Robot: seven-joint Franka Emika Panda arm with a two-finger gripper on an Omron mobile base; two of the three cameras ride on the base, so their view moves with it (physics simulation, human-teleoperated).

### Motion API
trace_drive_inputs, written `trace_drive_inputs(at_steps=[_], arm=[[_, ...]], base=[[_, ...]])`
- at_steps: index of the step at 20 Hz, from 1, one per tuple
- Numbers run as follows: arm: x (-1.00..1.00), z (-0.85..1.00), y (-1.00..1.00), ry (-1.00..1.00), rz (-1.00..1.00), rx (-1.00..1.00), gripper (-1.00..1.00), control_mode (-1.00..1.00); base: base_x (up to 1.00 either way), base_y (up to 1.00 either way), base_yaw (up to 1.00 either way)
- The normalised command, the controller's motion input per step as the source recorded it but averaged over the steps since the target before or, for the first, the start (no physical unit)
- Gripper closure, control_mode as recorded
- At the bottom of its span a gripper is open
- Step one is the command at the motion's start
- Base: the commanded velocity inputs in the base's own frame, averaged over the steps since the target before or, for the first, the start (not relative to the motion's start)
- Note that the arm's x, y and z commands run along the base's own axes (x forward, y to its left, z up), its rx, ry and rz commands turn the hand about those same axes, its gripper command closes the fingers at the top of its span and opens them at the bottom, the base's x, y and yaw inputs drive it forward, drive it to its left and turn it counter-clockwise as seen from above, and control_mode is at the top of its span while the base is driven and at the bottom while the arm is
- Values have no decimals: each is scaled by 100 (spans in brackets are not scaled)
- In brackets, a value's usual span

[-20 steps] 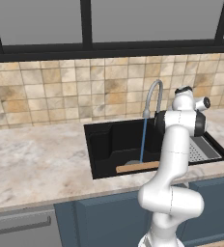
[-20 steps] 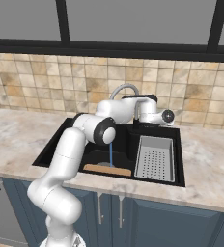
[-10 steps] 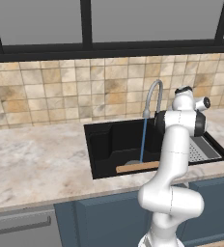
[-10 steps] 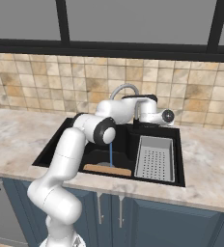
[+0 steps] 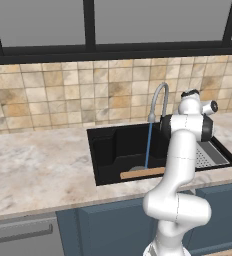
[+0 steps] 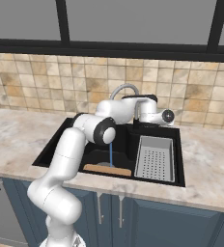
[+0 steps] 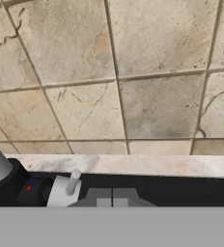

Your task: Turn on the sink faucet with hot water and rinse the cutting board for ten seconds, then turn off the faucet. Push the cutting board to reach the water if necessary.

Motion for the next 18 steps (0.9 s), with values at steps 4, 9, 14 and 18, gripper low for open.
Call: trace_drive_inputs(at_steps=[4,9,14,18], arm=[[0,0,0,0,0,0,100,-100],[0,0,0,0,0,0,100,-100],[0,0,0,0,0,0,100,-100],[0,0,0,0,0,0,100,-100]], base=[[0,0,0],[0,0,0],[0,0,0],[0,0,0]])
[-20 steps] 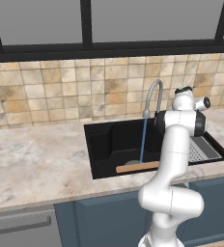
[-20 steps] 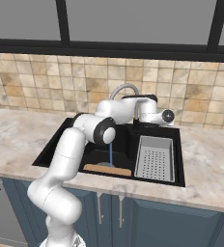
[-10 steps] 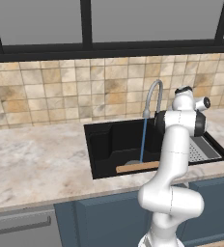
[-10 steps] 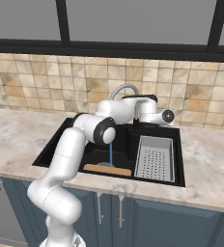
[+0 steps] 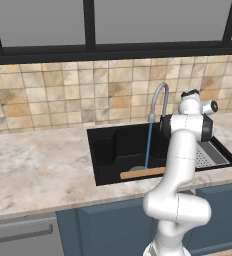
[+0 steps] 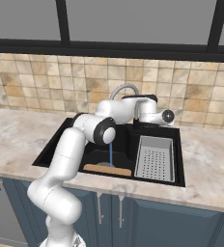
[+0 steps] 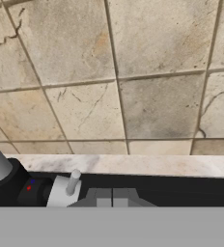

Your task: Turn on the sink faucet with hot water and rinse the cutting board for ten seconds, then turn off the faucet. Push the cutting board to reach the water if necessary.

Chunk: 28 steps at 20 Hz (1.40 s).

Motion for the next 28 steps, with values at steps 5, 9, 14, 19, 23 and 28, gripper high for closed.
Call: trace_drive_inputs(at_steps=[5,9,14,19,23,28], arm=[[0,0,0,0,0,0,100,-100],[0,0,0,0,0,0,100,-100],[0,0,0,0,0,0,100,-100],[0,0,0,0,0,0,100,-100],[0,0,0,0,0,0,100,-100],[0,0,0,0,0,0,100,-100]], base=[[0,0,0],[0,0,0],[0,0,0],[0,0,0],[0,0,0],[0,0,0]])
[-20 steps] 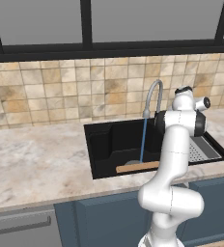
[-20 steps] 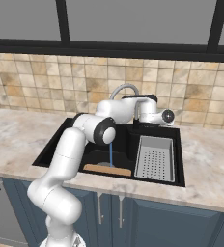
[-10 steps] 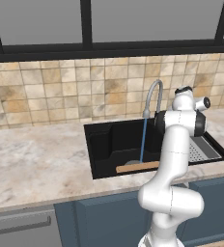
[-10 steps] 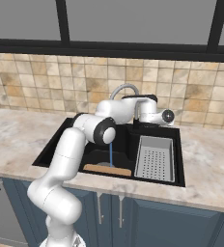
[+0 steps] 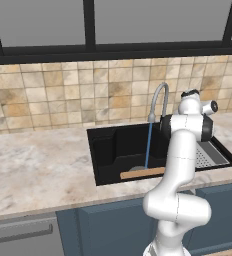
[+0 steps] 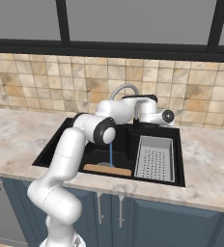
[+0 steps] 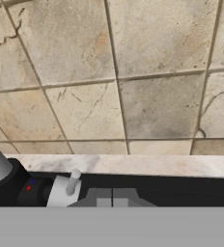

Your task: Turn on the sink faucet with hot water and rinse the cutting board for ten seconds, then turn off the faucet. Push the cutting board to reach the water if necessary.

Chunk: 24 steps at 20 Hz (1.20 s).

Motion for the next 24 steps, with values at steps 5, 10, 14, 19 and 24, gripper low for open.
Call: trace_drive_inputs(at_steps=[5,10,14,19,24], arm=[[0,0,0,0,0,0,100,-100],[0,0,0,0,0,0,100,-100],[0,0,0,0,0,0,100,-100],[0,0,0,0,0,0,100,-100],[0,0,0,0,0,0,100,-100]], base=[[0,0,0],[0,0,0],[0,0,0],[0,0,0],[0,0,0]])
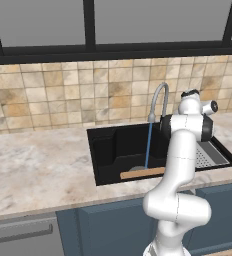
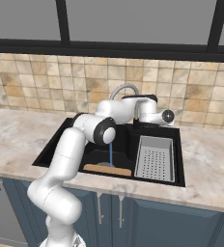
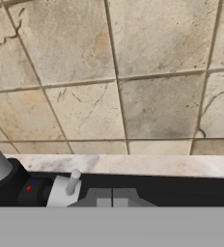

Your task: Turn on the sink faucet with hot water and rinse the cutting board for ten seconds, then turn off the faucet. Push the cutting board to reach the water if necessary.

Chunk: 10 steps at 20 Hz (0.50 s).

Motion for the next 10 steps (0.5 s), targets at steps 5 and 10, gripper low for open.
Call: trace_drive_inputs(at_steps=[5,10], arm=[[0,0,0,0,0,0,100,-100],[0,0,0,0,0,0,100,-100]], base=[[0,0,0],[0,0,0]])
